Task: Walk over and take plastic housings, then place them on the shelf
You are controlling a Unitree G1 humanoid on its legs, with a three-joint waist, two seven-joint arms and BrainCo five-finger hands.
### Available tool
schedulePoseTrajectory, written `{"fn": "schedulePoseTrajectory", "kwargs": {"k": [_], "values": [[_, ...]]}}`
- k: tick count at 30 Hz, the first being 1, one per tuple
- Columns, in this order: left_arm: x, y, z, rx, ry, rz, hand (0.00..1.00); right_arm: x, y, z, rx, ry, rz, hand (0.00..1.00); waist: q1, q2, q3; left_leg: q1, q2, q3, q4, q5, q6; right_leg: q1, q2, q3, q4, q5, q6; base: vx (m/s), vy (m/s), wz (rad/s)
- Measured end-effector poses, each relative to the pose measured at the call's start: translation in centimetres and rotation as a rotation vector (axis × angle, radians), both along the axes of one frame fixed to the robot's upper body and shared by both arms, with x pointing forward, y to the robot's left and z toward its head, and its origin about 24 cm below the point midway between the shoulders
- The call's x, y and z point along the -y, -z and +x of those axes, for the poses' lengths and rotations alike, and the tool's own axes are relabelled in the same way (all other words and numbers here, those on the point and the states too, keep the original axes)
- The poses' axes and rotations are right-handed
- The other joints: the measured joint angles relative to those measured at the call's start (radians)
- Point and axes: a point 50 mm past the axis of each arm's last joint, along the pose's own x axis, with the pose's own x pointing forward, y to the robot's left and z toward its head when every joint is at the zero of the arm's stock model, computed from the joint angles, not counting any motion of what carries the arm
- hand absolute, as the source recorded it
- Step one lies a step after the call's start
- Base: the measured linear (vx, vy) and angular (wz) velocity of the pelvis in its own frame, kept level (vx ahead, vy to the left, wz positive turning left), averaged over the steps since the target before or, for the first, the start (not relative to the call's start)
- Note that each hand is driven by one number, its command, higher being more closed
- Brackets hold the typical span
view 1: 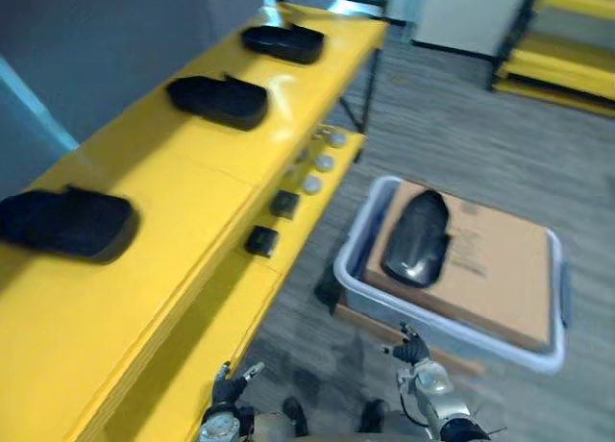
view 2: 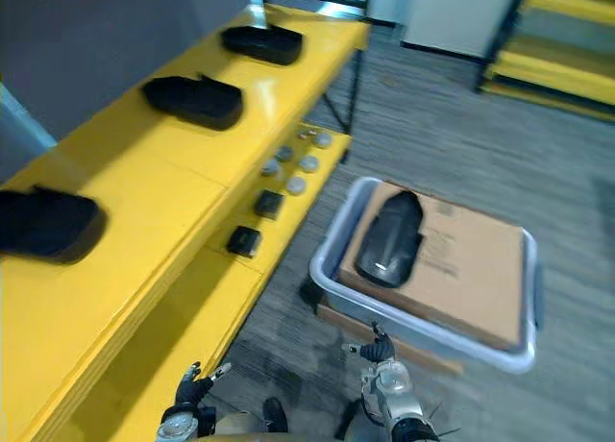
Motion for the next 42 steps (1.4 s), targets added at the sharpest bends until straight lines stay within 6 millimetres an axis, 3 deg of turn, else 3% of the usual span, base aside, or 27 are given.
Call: {"fn": "schedulePoseTrajectory", "kwargs": {"k": [3, 6, 8, 11, 12, 13, 17, 24, 31, 36, 38, 42], "values": [[0.6, -0.1, 0.7, 0.017, 0.014, -0.012, 0.00, 0.7, 0.4, -1.1, -0.025, 0.025, -0.008, 0.00, -0.004, 0.015, 0.011, -0.027, 0.087, -0.055, 0.128, -0.056, -0.052, 0.017, 0.073, 0.036, -0.046, -0.006, -0.029, 0.04, -0.188, -0.56], [1.3, -0.5, 2.3, 0.055, 0.036, -0.026, 0.00, 1.4, 0.6, -2.0, -0.032, 0.096, 0.002, 0.00, -0.003, 0.008, 0.025, -0.088, 0.138, -0.119, 0.267, -0.068, -0.056, 0.023, 0.102, 0.043, -0.043, -0.021, -0.049, 0.01, -0.137, -0.15], [2.0, -0.6, 2.5, 0.060, 0.054, -0.038, 0.00, 2.1, 0.4, -1.8, -0.017, 0.147, 0.006, 0.00, 0.001, 0.015, 0.044, -0.107, 0.099, -0.279, 0.303, -0.087, -0.062, 0.036, 0.100, 0.083, -0.032, -0.029, -0.051, -0.01, -0.020, -0.46], [2.1, -0.6, 2.4, 0.062, 0.048, -0.043, 0.00, 2.8, 0.2, -1.5, 0.006, 0.212, 0.022, 0.00, 0.003, 0.043, 0.053, -0.107, -0.035, -0.516, 0.159, -0.087, -0.070, 0.032, 0.092, 0.162, -0.015, -0.028, -0.039, 0.02, 0.093, -0.68], [2.0, -0.5, 2.2, 0.056, 0.044, -0.043, 0.00, 2.8, 0.2, -1.5, 0.005, 0.224, 0.025, 0.00, 0.006, 0.045, 0.054, -0.104, -0.051, -0.534, 0.157, -0.072, -0.040, 0.029, 0.092, 0.181, 0.000, -0.033, -0.029, 0.08, 0.144, -0.77], [1.7, -0.4, 2.0, 0.047, 0.038, -0.041, 0.00, 2.5, 0.4, -1.8, -0.003, 0.238, 0.032, 0.00, 0.007, 0.050, 0.047, -0.084, -0.056, -0.527, 0.156, -0.078, -0.026, 0.026, 0.091, 0.215, 0.014, -0.033, -0.012, 0.09, 0.113, -0.61], [1.9, -0.7, 2.8, 0.069, 0.032, -0.052, 0.00, 2.0, 0.6, -2.2, -0.007, 0.294, 0.080, 0.00, 0.002, 0.024, 0.052, -0.079, -0.069, -0.502, 0.169, -0.109, -0.008, 0.025, 0.082, 0.241, 0.007, -0.018, 0.003, 0.10, 0.117, -0.22], [1.3, -0.7, 2.8, 0.067, 0.038, -0.035, 0.00, 2.6, 0.3, -2.1, 0.026, 0.353, 0.099, 0.00, 0.003, 0.000, 0.029, 0.001, -0.119, -0.505, 0.086, -0.089, 0.022, 0.084, 0.065, 0.262, -0.067, 0.005, 0.036, 0.11, 0.071, -0.02], [0.3, -0.1, 0.3, 0.011, -0.015, -0.022, 0.00, 5.2, 0.0, -3.0, 0.051, 0.510, 0.078, 0.00, 0.004, -0.021, -0.002, 0.047, -0.137, -0.499, 0.034, -0.083, 0.032, 0.137, 0.061, 0.285, -0.159, 0.046, 0.052, 0.06, 0.053, -0.05], [-1.1, 0.0, -0.9, -0.008, -0.081, -0.003, 0.00, 9.2, -2.7, -2.6, 0.209, 0.681, 0.023, 0.00, 0.004, -0.041, -0.015, 0.051, -0.147, -0.497, 0.012, -0.077, 0.040, 0.139, 0.054, 0.285, -0.174, 0.055, 0.057, 0.03, 0.054, 0.02], [-1.3, -0.1, -0.9, 0.000, -0.099, -0.002, 0.00, 11.8, -5.9, -1.7, 0.359, 0.745, -0.047, 0.00, 0.003, -0.051, -0.022, 0.053, -0.159, -0.501, -0.012, -0.056, 0.041, 0.138, 0.042, 0.279, -0.181, 0.060, 0.066, 0.00, 0.031, 0.12], [-1.5, -0.2, -1.2, 0.011, -0.122, 0.000, 0.00, 13.0, -10.2, 0.2, 0.558, 0.741, -0.115, 0.00, 0.004, -0.058, -0.026, 0.051, -0.159, -0.503, -0.012, -0.055, 0.043, 0.138, 0.042, 0.278, -0.181, 0.060, 0.066, -0.02, 0.011, 0.02]]}}
